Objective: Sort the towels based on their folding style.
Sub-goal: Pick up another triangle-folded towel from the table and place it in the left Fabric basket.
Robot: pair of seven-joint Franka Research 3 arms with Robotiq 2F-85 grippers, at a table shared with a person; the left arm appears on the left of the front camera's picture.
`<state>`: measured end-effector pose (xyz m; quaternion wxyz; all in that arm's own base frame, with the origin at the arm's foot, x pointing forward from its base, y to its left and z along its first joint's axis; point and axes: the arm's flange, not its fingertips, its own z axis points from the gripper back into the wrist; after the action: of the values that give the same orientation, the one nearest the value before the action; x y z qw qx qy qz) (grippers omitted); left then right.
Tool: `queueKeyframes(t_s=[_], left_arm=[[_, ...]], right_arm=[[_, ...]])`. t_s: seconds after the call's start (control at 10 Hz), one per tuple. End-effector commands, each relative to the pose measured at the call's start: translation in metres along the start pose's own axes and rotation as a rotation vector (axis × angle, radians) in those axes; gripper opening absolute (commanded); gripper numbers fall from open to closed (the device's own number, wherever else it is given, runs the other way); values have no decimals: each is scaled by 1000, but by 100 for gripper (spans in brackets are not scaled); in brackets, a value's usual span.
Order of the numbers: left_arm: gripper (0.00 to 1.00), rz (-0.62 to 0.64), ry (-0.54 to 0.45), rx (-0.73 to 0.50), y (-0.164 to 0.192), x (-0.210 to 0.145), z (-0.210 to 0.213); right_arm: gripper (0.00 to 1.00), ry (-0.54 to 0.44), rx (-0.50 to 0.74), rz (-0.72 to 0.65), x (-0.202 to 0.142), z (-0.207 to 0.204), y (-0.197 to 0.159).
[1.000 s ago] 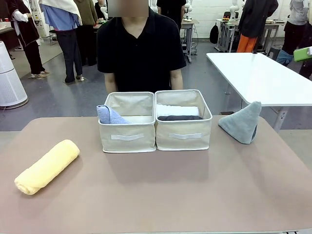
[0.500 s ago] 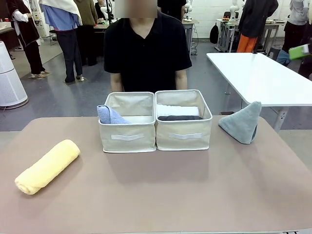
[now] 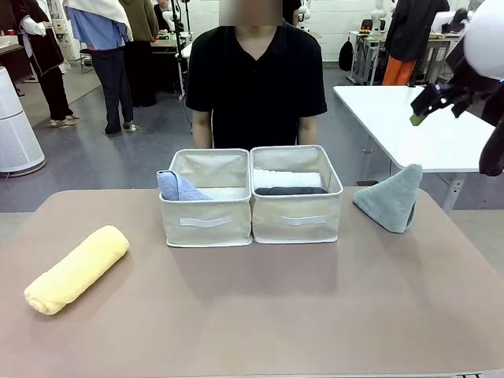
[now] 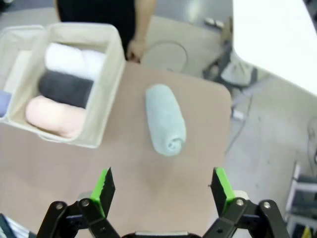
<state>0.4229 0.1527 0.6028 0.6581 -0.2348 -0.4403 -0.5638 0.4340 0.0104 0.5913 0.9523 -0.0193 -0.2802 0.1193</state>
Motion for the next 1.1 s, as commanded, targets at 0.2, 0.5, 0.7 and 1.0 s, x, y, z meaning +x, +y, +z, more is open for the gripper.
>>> queueKeyframes(t_s=[0.2, 0.5, 0.7, 1.0], left_arm=[[100, -2, -6, -1, -1, 1, 1], [100, -2, -6, -1, -1, 1, 1], [100, -2, -6, -1, -1, 1, 1], [100, -2, -6, -1, -1, 1, 1]], right_arm=[[100, 62, -7, -33, -1, -11, -5], [100, 62, -7, -33, -1, -11, -5], [100, 204, -48, -97, 12, -51, -8], [100, 323, -42, -138, 34, -110, -8]])
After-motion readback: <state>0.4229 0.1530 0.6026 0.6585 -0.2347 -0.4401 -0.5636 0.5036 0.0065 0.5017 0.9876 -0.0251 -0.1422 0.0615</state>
